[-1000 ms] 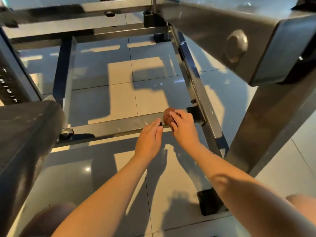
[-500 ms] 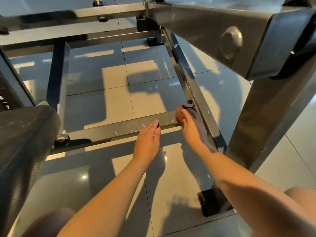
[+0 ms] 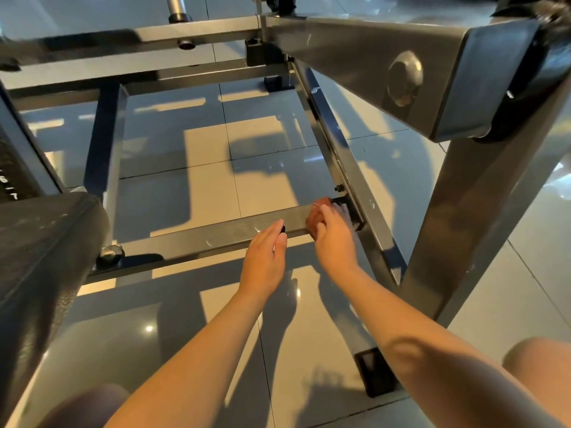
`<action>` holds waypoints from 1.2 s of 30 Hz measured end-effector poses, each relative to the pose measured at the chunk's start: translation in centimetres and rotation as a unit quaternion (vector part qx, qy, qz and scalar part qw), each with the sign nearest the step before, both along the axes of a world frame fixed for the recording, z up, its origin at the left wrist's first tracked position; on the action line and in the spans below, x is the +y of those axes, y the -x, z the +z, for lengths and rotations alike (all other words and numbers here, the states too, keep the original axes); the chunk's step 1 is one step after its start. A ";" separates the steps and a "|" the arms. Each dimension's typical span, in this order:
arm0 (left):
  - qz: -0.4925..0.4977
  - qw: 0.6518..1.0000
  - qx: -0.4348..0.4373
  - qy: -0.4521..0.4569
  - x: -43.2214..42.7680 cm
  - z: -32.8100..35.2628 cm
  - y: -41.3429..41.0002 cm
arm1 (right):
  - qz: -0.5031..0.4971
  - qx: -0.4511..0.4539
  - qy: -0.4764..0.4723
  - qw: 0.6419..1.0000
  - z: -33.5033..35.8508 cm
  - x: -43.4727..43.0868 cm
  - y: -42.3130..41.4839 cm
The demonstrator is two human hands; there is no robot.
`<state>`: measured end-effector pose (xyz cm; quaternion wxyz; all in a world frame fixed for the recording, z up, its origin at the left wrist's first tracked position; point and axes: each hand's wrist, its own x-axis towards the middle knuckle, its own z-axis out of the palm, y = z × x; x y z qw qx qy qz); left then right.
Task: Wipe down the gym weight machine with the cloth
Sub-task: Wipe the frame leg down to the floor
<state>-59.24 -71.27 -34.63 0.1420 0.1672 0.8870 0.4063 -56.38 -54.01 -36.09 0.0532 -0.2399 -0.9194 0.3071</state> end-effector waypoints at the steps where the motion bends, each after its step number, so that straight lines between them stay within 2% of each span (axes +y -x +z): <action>1: 0.003 1.000 -0.002 -0.009 0.0 0.1 0.0 | 0.005 0.012 0.001 1.000 0.7 -2.0 0.0; 4: 0.006 1.000 0.001 -0.026 -0.1 0.2 0.3 | 0.111 0.058 0.005 0.992 2.2 -4.4 -0.5; 6: -0.001 1.000 0.010 -0.014 -0.2 0.3 0.3 | 0.151 0.033 -0.003 0.988 2.3 -2.2 -0.1; 9: -0.004 1.000 0.004 -0.006 -0.1 0.4 0.3 | 0.056 0.042 0.018 0.997 1.6 1.2 0.5; 11: 0.003 1.000 -0.003 -0.015 -0.2 0.3 0.2 | 0.013 0.032 0.003 0.999 1.3 0.1 1.1; 13: 0.014 0.999 -0.017 -0.038 -0.2 0.4 0.4 | 0.047 0.038 -0.017 0.998 1.0 -2.3 1.4; 15: 0.027 0.997 -0.029 -0.062 -0.2 0.4 0.5 | 0.102 0.039 0.003 0.994 1.6 -4.6 1.0; 18: 0.019 0.999 -0.015 -0.048 -0.2 0.4 0.4 | 0.152 0.031 -0.034 0.987 1.3 -2.9 0.2; 22: -0.027 1.000 0.005 0.001 -0.4 0.1 0.2 | 0.051 -0.012 0.022 0.998 0.1 2.1 0.5; 25: -0.041 0.999 0.017 0.022 -1.6 -0.2 -0.2 | 0.017 -0.017 -0.013 1.000 0.7 -0.6 0.7; 28: 0.025 0.997 0.052 0.056 -4.1 -0.7 -0.1 | 0.076 0.041 -0.009 0.996 1.6 -5.8 1.0; 30: 0.053 0.995 0.050 0.067 -5.1 -0.9 -0.3 | 0.142 0.032 0.006 0.989 0.7 -8.0 1.2; 34: 0.041 0.997 0.043 0.056 -5.1 -1.2 -0.8 | 0.206 0.044 -0.057 0.976 0.6 -6.2 1.2; 36: 0.049 0.996 0.046 0.056 -5.4 -1.3 -0.7 | 0.173 0.051 -0.075 0.981 1.1 -4.2 0.8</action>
